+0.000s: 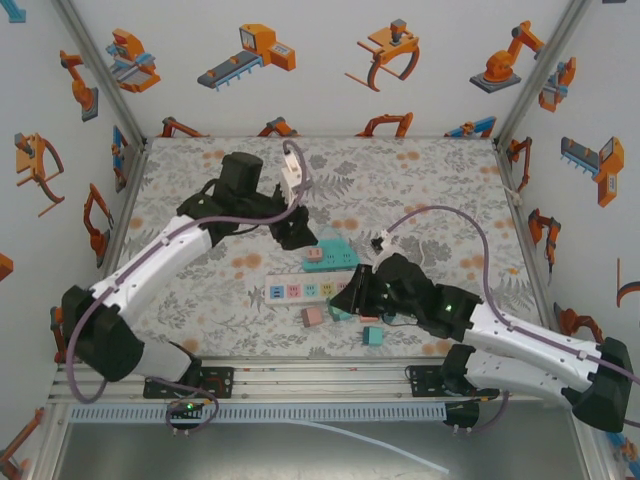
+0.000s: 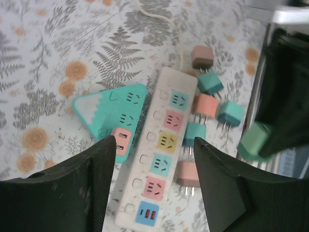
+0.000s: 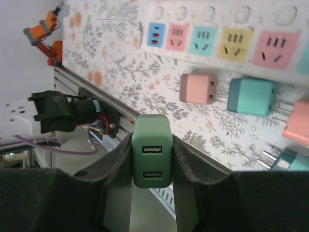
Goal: Pull the plug off the socket
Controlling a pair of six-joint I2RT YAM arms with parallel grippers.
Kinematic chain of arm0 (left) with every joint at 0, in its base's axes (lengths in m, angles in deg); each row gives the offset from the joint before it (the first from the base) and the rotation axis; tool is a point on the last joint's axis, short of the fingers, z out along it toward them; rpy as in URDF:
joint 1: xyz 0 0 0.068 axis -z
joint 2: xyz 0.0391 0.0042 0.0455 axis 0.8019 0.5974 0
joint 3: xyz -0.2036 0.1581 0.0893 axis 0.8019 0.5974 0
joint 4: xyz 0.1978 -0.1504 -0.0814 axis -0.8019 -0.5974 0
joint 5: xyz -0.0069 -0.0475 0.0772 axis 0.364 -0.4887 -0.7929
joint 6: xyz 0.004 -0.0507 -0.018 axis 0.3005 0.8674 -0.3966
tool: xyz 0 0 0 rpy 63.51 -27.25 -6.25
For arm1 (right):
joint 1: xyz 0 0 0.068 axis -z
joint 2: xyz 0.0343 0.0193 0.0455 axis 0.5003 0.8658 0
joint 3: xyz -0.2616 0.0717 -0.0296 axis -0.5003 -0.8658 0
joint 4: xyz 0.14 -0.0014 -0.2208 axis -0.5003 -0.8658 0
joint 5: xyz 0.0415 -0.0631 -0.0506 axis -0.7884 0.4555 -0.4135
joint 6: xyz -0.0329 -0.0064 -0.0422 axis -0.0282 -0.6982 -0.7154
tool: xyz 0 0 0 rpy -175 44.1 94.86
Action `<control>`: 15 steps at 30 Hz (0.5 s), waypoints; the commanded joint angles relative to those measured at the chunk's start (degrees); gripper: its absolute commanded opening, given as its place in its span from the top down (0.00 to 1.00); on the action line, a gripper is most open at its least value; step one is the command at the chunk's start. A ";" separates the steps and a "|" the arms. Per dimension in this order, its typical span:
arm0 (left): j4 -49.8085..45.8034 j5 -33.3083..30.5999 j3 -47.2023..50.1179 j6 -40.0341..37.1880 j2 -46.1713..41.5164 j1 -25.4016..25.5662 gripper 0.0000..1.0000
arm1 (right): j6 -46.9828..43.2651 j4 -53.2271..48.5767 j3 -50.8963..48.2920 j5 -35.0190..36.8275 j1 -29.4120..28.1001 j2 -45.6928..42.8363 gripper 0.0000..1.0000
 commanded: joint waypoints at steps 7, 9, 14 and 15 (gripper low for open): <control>-15.21 12.78 4.85 -39.71 -5.90 0.14 0.27 | 10.27 7.04 -10.14 5.93 -2.76 -0.37 0.99; -17.82 15.14 4.50 -43.14 -5.28 0.15 0.22 | 11.36 8.84 -12.20 6.54 -3.26 -0.45 0.99; -20.31 17.99 4.14 -46.62 -4.48 0.11 0.18 | 13.14 11.25 -15.26 7.48 -4.08 0.73 0.97; -20.67 17.95 4.14 -47.00 -4.28 0.18 0.17 | 13.14 11.25 -15.44 7.53 -4.18 1.12 0.96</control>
